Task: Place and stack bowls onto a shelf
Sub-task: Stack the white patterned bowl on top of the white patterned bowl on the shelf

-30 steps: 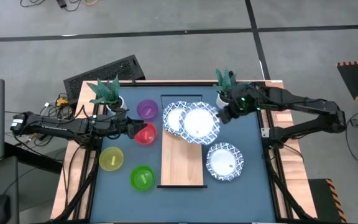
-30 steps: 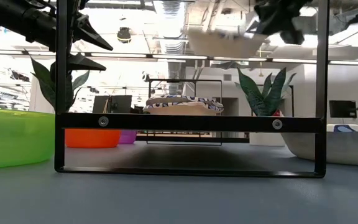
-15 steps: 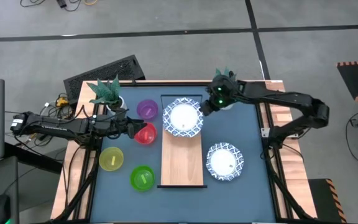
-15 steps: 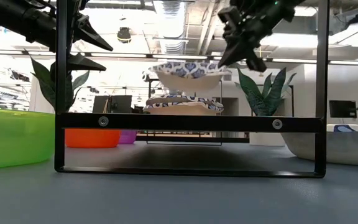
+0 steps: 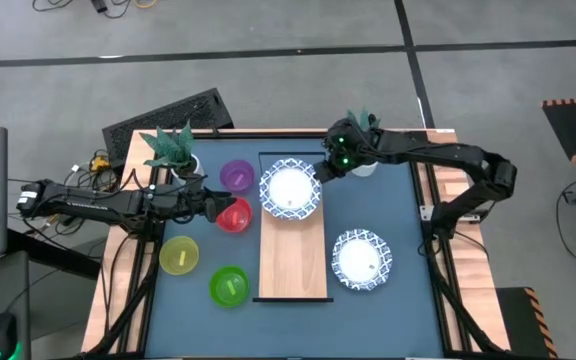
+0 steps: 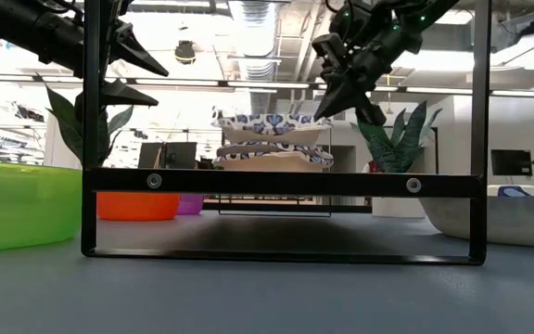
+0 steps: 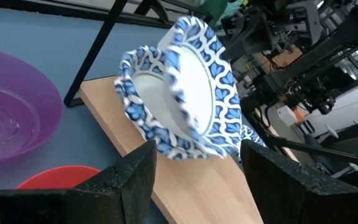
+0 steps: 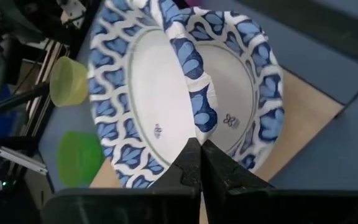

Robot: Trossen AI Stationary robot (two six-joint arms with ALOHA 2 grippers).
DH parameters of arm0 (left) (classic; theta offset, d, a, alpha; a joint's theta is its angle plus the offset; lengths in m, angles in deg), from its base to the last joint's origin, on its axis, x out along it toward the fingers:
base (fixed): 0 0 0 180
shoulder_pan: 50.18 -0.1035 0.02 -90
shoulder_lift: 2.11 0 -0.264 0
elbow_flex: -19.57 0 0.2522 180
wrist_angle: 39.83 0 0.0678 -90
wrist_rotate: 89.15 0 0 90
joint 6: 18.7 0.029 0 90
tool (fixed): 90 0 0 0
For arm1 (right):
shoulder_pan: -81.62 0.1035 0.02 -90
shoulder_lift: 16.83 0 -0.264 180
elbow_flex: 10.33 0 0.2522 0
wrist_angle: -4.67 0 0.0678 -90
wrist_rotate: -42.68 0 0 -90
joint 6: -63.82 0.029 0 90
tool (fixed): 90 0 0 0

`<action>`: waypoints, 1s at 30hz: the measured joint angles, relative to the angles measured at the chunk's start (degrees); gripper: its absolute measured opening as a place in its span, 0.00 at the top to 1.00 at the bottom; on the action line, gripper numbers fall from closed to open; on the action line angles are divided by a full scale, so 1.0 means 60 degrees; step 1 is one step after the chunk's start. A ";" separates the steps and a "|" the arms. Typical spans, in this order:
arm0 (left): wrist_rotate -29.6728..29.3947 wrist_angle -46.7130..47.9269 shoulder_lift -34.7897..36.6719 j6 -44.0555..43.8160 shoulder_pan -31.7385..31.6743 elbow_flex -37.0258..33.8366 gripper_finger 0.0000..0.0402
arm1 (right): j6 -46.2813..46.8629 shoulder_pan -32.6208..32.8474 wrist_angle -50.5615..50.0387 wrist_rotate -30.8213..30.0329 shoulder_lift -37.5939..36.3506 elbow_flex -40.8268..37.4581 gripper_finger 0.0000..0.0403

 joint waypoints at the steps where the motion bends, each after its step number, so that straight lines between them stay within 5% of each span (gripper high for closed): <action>1: 0.0000 0.0003 -0.0003 0.0000 0.0000 0.0000 0.46 | -0.0004 0.0000 0.0021 0.0017 0.0060 0.0000 0.95; 17: 0.0011 0.0051 -0.0003 0.0004 0.0000 0.0000 0.46 | -0.0242 -0.0478 0.0064 0.0033 0.0320 0.0000 0.80; 30: 0.0011 0.0051 0.0000 0.0074 0.0000 0.0000 0.46 | -0.0401 -0.0612 -0.0020 0.0079 0.0062 -0.0004 0.50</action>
